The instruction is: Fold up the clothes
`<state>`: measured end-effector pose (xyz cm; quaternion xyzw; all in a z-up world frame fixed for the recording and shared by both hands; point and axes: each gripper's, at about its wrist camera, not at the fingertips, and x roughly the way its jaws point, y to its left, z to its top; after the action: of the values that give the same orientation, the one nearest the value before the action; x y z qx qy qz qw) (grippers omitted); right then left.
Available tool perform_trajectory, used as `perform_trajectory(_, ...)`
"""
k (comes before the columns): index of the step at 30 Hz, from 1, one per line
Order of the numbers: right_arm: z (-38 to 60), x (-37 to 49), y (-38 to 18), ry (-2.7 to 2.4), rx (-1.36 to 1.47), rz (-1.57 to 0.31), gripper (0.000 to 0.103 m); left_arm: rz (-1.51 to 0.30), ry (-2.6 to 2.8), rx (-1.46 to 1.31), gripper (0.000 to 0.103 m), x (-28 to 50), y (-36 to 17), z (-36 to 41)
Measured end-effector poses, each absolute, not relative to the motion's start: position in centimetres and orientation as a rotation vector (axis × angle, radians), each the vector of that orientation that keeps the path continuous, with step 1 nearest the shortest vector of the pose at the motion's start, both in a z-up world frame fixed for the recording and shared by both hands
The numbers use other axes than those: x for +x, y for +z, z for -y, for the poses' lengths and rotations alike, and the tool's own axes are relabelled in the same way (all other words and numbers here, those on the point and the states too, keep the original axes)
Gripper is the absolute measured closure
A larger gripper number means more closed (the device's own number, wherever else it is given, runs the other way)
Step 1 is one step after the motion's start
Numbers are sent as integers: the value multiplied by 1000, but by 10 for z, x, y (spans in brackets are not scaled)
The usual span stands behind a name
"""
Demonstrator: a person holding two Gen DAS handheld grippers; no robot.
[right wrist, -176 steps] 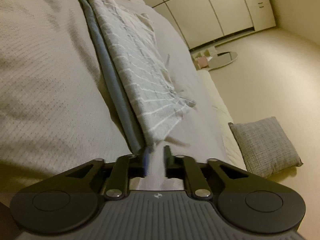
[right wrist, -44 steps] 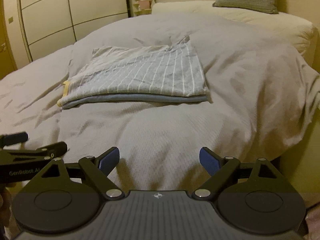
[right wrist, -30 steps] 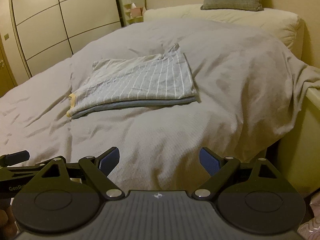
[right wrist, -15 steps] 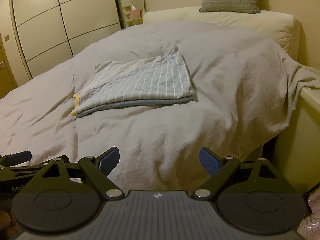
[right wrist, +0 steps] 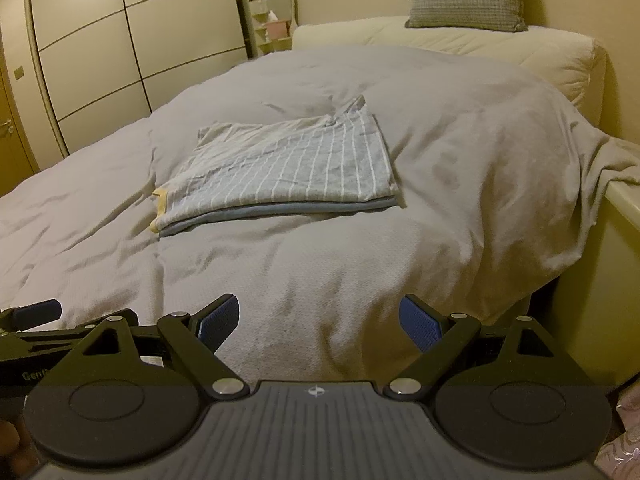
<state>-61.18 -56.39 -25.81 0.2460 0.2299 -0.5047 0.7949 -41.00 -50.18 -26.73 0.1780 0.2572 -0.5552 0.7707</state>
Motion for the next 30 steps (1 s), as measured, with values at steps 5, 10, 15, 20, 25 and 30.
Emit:
perform_trajectory(5,564,-612,-258,-1085,526,-491,14,-556,-1206,392,1,-412,-268,502)
perform_trajectory(10,563,-613,-256,-1080,528,-485,14,-549,-1207,395,1,-413,-268,502)
perform_trajectory(15,563,-614,-255,-1080,528,-482,14,-545,-1208,398,1,-416,-267,501)
perform_trajectory(20,562,-614,-254,-1082,523,-478,14,-541,-1208,401,1,-418,-267,501)
perform_trajectory(25,559,-614,-252,-1079,520,-471,14,-537,-1215,402,1,-419,-266,501)
perform_trajectory(30,557,-614,-250,-1078,517,-468,14,-533,-1221,398,1,-420,-264,499)
